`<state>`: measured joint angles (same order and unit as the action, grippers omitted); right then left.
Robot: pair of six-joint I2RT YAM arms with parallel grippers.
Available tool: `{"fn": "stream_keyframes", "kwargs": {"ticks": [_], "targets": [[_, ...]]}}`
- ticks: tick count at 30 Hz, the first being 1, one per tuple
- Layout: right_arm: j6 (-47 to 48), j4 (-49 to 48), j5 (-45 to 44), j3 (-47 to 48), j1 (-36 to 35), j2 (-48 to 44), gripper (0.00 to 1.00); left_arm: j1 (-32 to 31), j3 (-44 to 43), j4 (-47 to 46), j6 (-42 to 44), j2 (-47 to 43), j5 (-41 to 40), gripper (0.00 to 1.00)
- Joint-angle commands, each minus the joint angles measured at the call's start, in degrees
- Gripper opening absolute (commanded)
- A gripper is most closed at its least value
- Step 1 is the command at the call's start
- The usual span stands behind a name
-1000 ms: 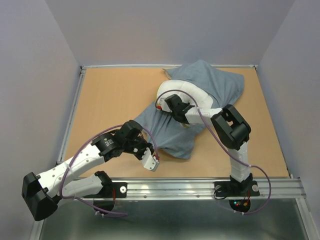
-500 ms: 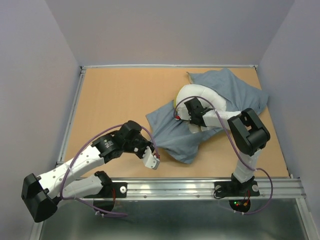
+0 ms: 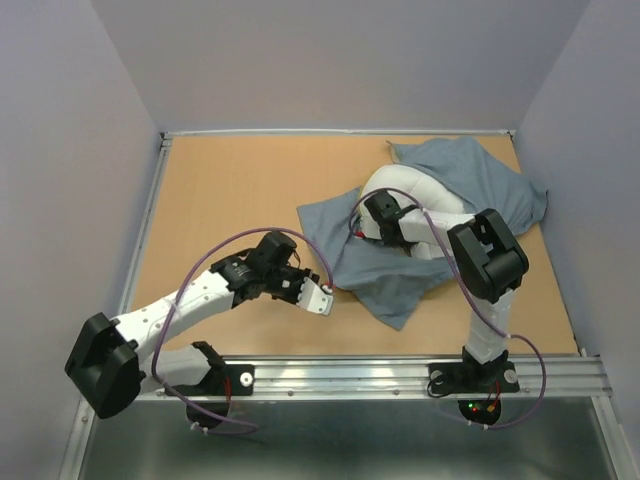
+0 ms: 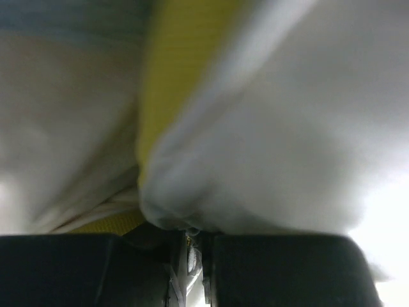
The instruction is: Put the pillow into the pillowcase
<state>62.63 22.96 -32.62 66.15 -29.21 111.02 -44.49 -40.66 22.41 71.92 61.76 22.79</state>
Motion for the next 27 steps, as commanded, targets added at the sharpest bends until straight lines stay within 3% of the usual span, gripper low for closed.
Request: {"fn": "stream_keyframes", "kwargs": {"ticks": [1,3,4,6,7,11,15,20,25,26,27], "targets": [[-3.7,16.8,3.2,-0.3,2.9,5.6,0.01,1.9,-5.1,1.6,-10.3,5.3,4.4,0.44],[-4.3,18.3,4.1,0.7,2.9,5.9,0.01,4.7,-8.1,2.8,-11.8,6.3,12.3,0.61],[-4.8,18.8,4.1,1.2,2.8,6.3,0.01,7.9,-8.7,3.0,-12.4,6.4,14.7,0.77],[-5.5,19.8,4.8,2.2,2.8,6.7,0.01,11.4,-9.6,0.4,-18.0,7.0,18.5,0.81],[-5.8,20.0,4.8,2.4,2.8,6.8,0.01,12.1,-9.7,-1.5,-20.8,7.3,18.5,0.93],[-6.4,20.7,5.6,2.8,2.8,6.6,0.00,13.9,-10.1,-19.5,-42.4,12.8,11.4,0.96],[-7.1,20.8,6.0,2.8,2.8,6.8,0.01,13.8,-18.2,-26.0,-55.3,28.9,8.0,0.99],[-7.6,20.9,6.6,3.5,2.8,6.8,0.00,13.6,-31.5,-27.4,-62.1,42.3,3.3,0.99],[-8.3,21.0,7.2,4.6,2.8,6.7,0.00,12.3,-36.9,-28.9,-64.5,50.8,0.6,0.99],[-8.6,21.1,7.3,4.7,2.8,6.7,0.01,12.0,-38.6,-28.7,-64.5,51.8,0.1,0.96],[-8.9,21.1,7.5,4.7,2.8,6.6,0.01,11.1,-39.6,-26.7,-64.1,54.1,-1.9,0.88]]}}
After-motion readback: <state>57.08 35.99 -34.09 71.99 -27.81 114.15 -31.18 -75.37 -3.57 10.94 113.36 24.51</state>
